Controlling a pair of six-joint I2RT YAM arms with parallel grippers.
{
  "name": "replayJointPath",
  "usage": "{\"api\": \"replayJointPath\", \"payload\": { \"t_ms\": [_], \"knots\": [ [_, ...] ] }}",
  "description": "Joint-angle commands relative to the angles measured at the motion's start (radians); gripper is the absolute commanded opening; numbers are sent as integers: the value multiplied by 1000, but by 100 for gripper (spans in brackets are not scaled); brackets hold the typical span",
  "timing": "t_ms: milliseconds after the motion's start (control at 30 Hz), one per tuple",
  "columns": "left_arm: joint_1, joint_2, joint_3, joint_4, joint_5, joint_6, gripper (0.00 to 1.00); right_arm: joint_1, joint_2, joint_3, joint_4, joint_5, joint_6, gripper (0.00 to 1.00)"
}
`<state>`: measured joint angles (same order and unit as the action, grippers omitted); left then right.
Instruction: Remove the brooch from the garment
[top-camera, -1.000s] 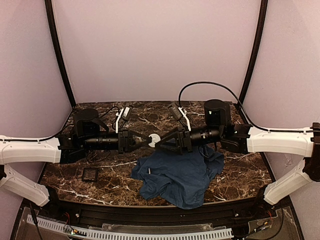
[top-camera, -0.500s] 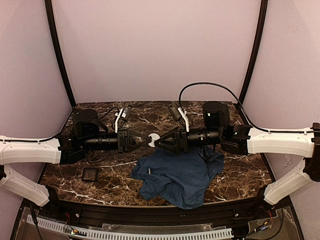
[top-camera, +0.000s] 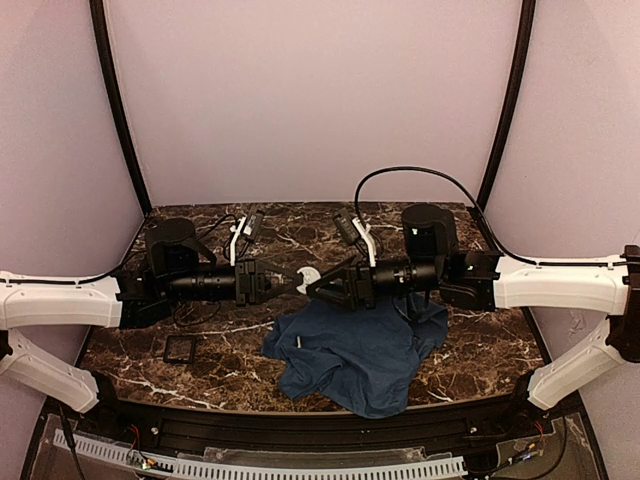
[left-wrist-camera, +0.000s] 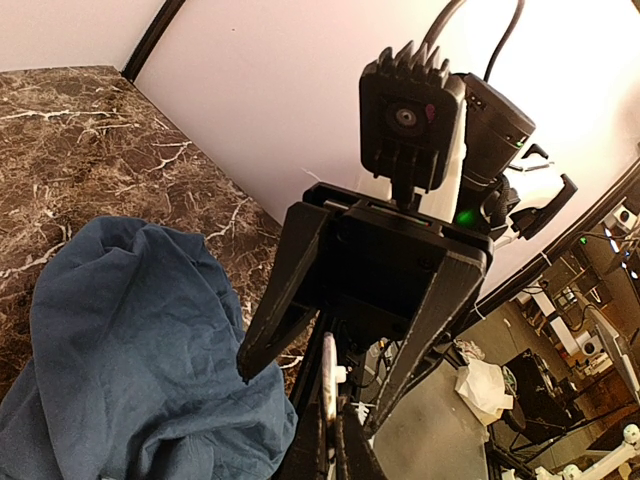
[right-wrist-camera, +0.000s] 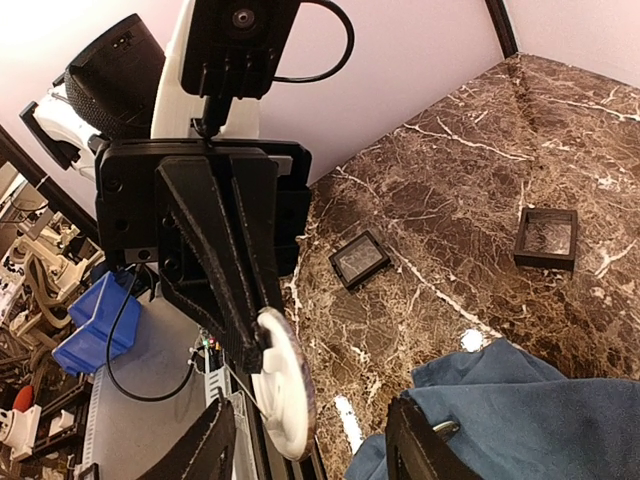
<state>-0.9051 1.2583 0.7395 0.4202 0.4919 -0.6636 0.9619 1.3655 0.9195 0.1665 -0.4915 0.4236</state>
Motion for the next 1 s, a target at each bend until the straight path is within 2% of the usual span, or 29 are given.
{"api": "replayJointPath", "payload": {
  "t_ms": [0, 533, 667, 767, 967],
  "knots": [
    [3, -24, -6, 12, 5, -2, 1, 11, 10, 29, 5, 20, -15, 50],
    [3, -22, -11, 28, 31, 7, 1, 12, 38, 47, -1, 50, -2, 38],
    [3, -21, -12, 30, 35, 11, 1, 13, 34, 42, 4, 59, 5, 33],
    [3, -20, -12, 36, 40, 10, 1, 13, 36, 42, 2, 70, 11, 26],
    [4, -19, -16, 53, 60, 9, 1, 13, 60, 61, -17, 101, 34, 19]
  ]
}}
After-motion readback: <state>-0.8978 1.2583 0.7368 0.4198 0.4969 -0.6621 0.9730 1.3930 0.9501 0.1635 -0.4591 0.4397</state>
